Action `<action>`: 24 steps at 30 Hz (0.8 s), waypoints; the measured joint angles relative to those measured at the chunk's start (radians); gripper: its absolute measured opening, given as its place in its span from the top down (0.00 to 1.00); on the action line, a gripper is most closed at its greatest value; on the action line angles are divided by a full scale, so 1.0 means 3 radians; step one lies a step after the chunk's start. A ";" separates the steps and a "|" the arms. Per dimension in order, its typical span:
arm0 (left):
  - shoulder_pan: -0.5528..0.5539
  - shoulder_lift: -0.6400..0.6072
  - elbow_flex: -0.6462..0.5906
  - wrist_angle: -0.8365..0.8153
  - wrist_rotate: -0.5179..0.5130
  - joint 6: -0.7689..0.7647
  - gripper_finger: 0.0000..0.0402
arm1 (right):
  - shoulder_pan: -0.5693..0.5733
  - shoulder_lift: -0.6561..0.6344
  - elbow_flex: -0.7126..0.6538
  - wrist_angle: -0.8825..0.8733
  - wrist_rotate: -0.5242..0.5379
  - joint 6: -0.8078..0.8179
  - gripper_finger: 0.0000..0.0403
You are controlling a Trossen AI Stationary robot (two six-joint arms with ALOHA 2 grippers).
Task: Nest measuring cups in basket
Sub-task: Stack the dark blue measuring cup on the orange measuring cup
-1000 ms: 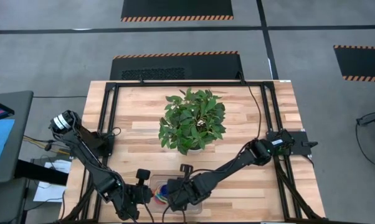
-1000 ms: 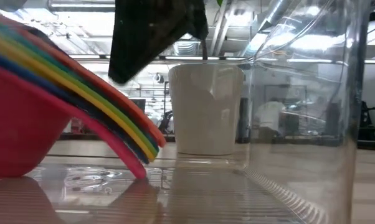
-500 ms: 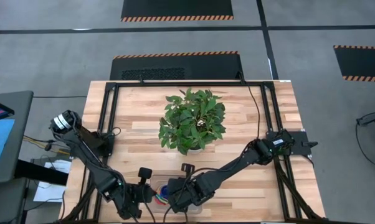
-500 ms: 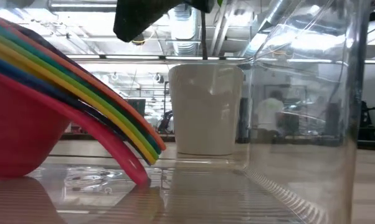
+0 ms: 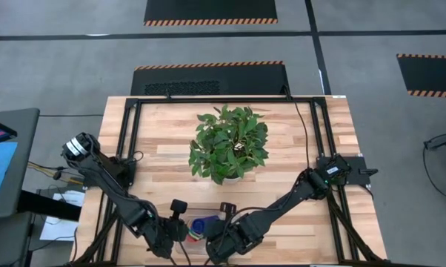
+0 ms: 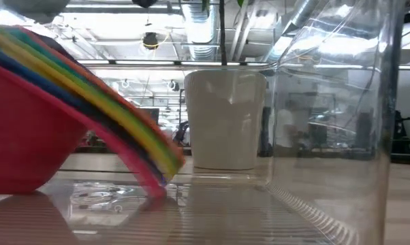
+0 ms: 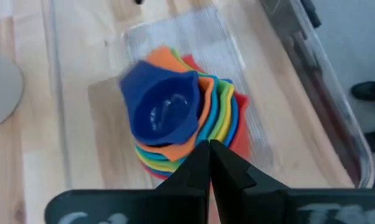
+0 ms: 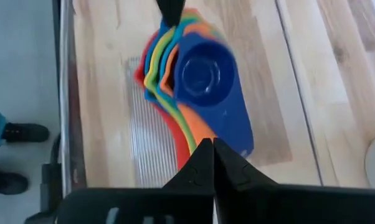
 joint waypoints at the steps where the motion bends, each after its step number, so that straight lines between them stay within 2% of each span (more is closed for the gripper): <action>1: 0.0003 0.0033 0.0000 0.0045 -0.0003 0.0011 1.00 | 0.0000 0.0000 0.0000 0.0006 -0.0001 0.0026 0.99; 10: 0.0012 0.0066 0.0000 0.0155 0.0106 0.0058 1.00 | 0.0017 0.0000 0.0000 0.0004 0.0003 0.0075 0.97; 20: 0.0049 0.0067 0.0000 0.0195 -0.0312 0.0153 1.00 | -0.0052 0.0000 -0.0001 -0.0046 0.0057 0.0068 0.97; 24: 0.0104 0.0134 -0.0001 0.0204 -0.0147 0.0208 1.00 | -0.0096 0.0000 -0.0001 -0.0046 0.0031 0.0064 0.97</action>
